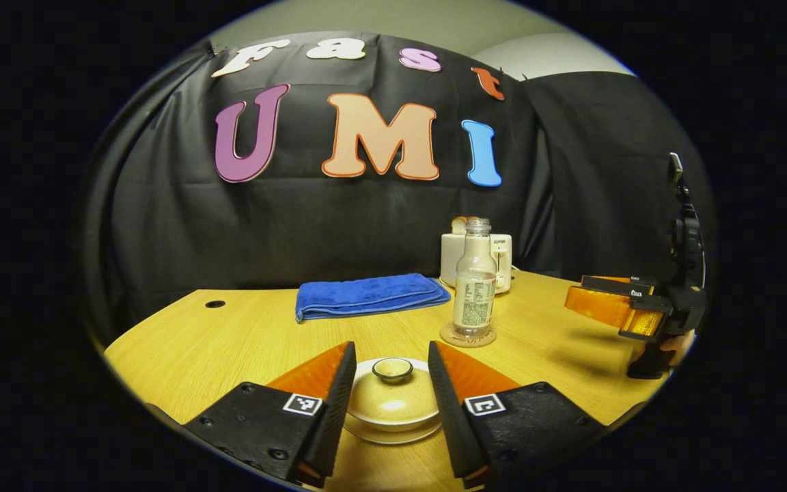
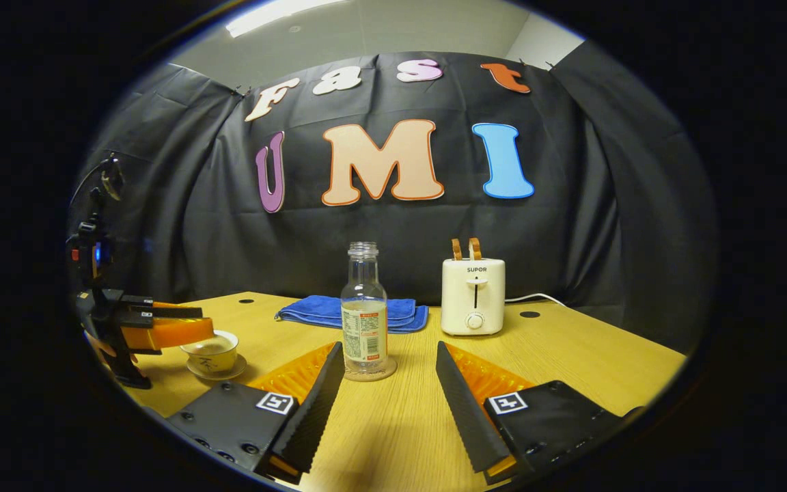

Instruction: Open the teacup lid with one hand, grasp the water bottle and pour water into the teacup with the other hand; after pouring, place the water bottle on the coaster and then close the teacup lid.

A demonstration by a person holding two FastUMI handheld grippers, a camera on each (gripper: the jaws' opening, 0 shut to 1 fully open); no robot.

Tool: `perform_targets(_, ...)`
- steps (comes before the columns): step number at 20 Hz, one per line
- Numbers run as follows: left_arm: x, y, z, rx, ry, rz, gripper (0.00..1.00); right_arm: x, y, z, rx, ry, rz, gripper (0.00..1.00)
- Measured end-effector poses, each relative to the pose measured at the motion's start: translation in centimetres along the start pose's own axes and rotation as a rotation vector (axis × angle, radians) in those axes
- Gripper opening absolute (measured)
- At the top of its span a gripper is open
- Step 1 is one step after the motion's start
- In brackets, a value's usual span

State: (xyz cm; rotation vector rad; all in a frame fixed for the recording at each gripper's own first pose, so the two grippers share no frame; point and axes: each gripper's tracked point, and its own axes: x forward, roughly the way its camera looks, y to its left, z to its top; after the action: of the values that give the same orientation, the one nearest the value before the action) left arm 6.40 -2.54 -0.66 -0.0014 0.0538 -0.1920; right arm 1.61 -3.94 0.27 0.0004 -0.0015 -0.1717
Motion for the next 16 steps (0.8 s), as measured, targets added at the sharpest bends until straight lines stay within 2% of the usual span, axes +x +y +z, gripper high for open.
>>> perform_targets(2,-0.9,0.4,0.1,0.0,-0.018,0.017,0.73,0.1,-0.1,0.0,0.0,-0.001,-0.006,0.88)
perform_targets(3,-1.4,0.6,0.3,0.001,-0.029,0.029,0.86,0.1,-0.3,0.0,0.0,-0.001,-0.009,0.87)
perform_targets(5,-2.2,1.1,0.6,0.004,-0.05,0.049,0.96,0.1,-0.3,0.1,-0.001,-0.002,-0.016,0.87)
perform_targets(8,-3.2,2.3,0.7,0.007,-0.059,0.1,0.95,0.1,-0.7,0.0,-0.001,-0.003,-0.036,0.87)
perform_targets(10,-3.8,3.6,0.6,0.006,-0.057,0.16,0.96,0.1,-1.3,0.0,-0.002,-0.006,-0.064,0.85)
perform_targets(16,-5.8,8.3,0.4,0.003,-0.058,0.391,0.95,0.1,-3.0,0.1,-0.006,-0.009,-0.156,0.85)
